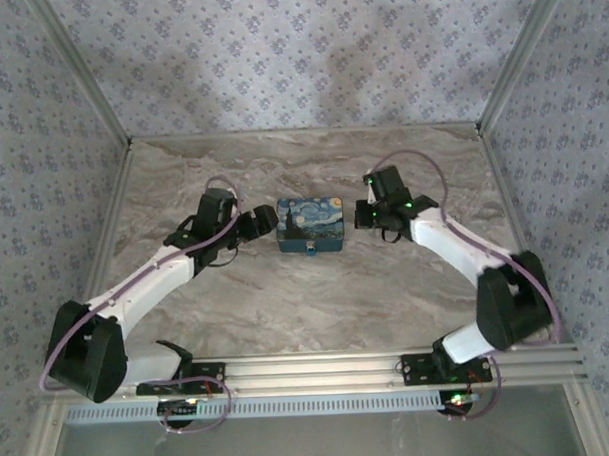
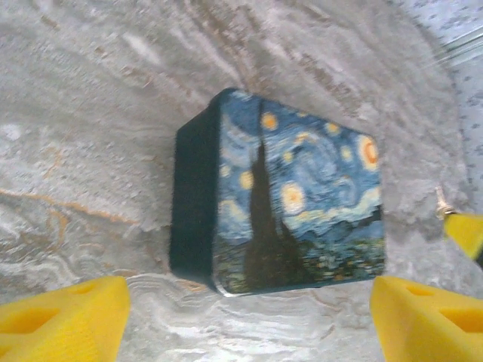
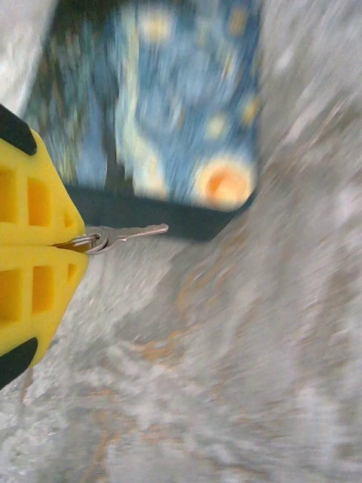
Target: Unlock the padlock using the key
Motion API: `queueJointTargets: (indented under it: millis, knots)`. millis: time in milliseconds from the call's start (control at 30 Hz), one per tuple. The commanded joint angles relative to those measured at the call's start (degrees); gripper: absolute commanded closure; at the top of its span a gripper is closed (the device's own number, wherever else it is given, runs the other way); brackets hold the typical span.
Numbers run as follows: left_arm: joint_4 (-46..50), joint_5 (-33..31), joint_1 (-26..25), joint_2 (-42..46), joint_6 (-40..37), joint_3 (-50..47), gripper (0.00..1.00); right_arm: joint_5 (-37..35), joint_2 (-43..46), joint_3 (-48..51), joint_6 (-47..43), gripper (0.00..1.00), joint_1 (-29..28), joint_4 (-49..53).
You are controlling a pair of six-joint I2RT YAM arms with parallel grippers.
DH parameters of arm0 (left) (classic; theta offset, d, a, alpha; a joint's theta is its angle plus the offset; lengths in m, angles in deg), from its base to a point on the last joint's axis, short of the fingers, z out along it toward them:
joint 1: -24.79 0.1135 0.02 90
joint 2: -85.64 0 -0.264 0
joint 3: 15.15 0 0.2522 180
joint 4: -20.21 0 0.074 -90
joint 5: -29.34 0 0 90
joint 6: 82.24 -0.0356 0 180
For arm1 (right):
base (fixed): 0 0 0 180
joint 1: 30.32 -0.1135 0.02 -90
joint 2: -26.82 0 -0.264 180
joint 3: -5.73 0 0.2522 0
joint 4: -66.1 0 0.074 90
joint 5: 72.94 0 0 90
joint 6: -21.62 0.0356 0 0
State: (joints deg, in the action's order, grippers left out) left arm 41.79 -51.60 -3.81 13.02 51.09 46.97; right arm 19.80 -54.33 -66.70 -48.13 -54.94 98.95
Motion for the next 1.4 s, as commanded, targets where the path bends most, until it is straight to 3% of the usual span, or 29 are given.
queueJointTargets:
  millis: [0, 267, 433, 533, 700, 967, 1200, 1367]
  knots:
    - [0.9, 4.2, 0.2, 1.9, -1.7, 4.9, 0.17, 7.9, 7.7, 1.2, -5.0, 0.99, 0.1, -2.8]
    - [-0.5, 16.0, 0.1, 0.8, -1.9, 14.1, 0.23, 21.5, 22.7, 2.6, -11.7, 0.97, 0.1, -6.1]
    - [-1.9, 21.5, -2.0, -0.5, -1.6, 19.1, 0.37, 23.6, 24.8, 1.0, -13.0, 0.97, 0.1, -3.7]
    - [-3.4, 22.6, -4.2, -1.3, -1.3, 20.6, 0.42, 24.4, 25.2, 1.3, -12.2, 0.98, -0.1, -4.4]
    - [-6.5, 23.7, -6.8, -2.7, 0.1, 21.6, 0.43, 25.1, 25.7, 1.5, -11.5, 0.98, -1.3, -5.6]
    - [-7.9, 24.6, -10.2, -6.0, 0.6, 23.6, 0.32, 25.9, 25.9, 1.6, -11.2, 0.98, -2.8, -5.9]
    - [-8.9, 25.0, -12.0, -8.3, 0.7, 25.3, 0.42, 26.3, 25.7, 1.8, -11.2, 0.98, -3.8, -6.1]
    - [-9.0, 25.3, -12.9, -9.2, 0.7, 26.4, 0.55, 26.3, 25.4, 1.7, -11.3, 0.98, -4.0, -6.1]
